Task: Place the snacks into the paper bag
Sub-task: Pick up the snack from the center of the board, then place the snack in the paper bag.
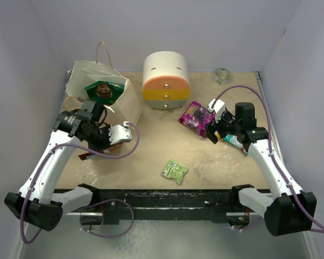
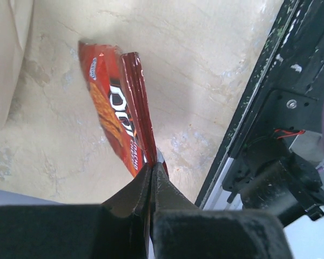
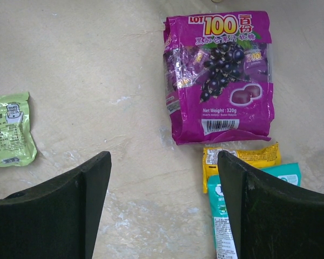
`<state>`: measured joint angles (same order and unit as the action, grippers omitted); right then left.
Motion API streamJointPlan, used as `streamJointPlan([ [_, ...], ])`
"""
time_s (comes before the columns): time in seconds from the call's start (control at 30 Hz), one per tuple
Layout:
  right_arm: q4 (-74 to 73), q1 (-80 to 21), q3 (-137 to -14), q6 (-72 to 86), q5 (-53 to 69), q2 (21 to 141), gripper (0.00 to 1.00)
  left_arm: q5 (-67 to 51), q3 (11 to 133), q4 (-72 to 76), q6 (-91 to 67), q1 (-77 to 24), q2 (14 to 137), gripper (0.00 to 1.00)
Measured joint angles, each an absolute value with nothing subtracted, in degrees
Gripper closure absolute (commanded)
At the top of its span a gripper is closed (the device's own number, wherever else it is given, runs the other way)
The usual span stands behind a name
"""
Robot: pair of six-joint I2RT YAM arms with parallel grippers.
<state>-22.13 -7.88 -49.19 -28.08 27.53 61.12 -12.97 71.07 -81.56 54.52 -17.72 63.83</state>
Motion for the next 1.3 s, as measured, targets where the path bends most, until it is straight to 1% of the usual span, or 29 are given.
streamJointPlan([
  [0.2, -22.15, -7.88, -49.19, -28.14, 27.55, 61.12, 0.18, -13.23, 79.96, -84.82, 50.26, -21.04, 66.59, 1.0],
  [0.57, -22.15, -7.88, -49.19, -28.64, 27.55, 61.12, 0.17, -11.31, 94.0, -88.82, 48.36, -23.79, 69.08, 1.0],
  [0.77, -22.15, -7.88, -49.19, -28.69, 27.53, 61.12, 0.17, -15.35, 103.61, -89.43, 47.51, -24.25, 71.68, 1.0],
  [1.0, -22.15, -7.88, -49.19, -28.69, 27.07, 60.97, 0.17, -20.88, 114.48, -85.43, 46.96, -24.4, 73.06, 1.0],
  [1.3, -22.15, -7.88, -49.19, -28.71, 26.46, 60.88, 0.17, -21.39, 123.72, -77.21, 44.14, -24.45, 75.81, 1.0],
])
